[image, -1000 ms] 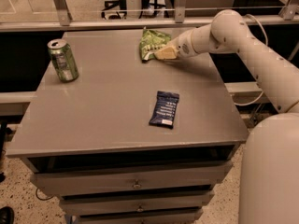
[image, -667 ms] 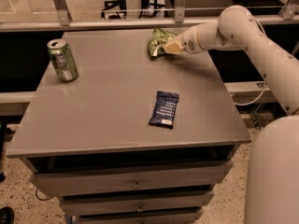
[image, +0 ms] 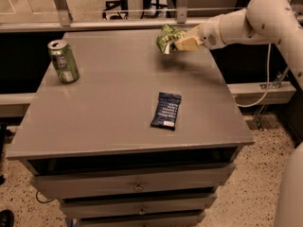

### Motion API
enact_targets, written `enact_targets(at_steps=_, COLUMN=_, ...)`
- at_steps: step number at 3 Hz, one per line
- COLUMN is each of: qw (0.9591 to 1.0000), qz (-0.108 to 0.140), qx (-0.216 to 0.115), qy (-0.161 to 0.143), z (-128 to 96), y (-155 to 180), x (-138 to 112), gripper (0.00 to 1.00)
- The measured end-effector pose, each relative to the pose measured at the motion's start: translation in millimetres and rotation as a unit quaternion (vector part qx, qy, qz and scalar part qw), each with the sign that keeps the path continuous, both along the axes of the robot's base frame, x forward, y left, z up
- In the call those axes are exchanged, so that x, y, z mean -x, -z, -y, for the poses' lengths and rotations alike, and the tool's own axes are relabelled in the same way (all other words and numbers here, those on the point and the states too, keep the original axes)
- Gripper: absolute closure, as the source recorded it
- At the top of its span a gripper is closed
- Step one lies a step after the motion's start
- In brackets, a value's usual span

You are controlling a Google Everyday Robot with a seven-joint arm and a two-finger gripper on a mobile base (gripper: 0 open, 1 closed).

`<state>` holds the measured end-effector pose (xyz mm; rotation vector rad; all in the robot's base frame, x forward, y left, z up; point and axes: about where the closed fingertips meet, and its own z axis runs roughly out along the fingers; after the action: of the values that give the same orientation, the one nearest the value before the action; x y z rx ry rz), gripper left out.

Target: Move green jalapeno chip bag near rxbar blueberry

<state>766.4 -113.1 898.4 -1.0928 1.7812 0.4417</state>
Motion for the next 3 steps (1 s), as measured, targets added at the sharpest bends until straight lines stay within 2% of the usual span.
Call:
enact_targets(at_steps=1, qw=0.9981, qz=-0.032, qx=0.008, qy=-0.052, z=15.1, y=-0.2, x=66.9, gripper=1.00)
enact_targets(at_steps=2, qw=0.9929, qz=-0.074, qx=0.014, qy=-0.092, z=36.1, y=16.2, x=132.5, gripper=1.00)
enact_targets(at_steps=3, qw=0.9863, qz=-0.097, qx=0.022, qy=-0.132, z=46.5, y=27.2, x=185.5, gripper=1.00)
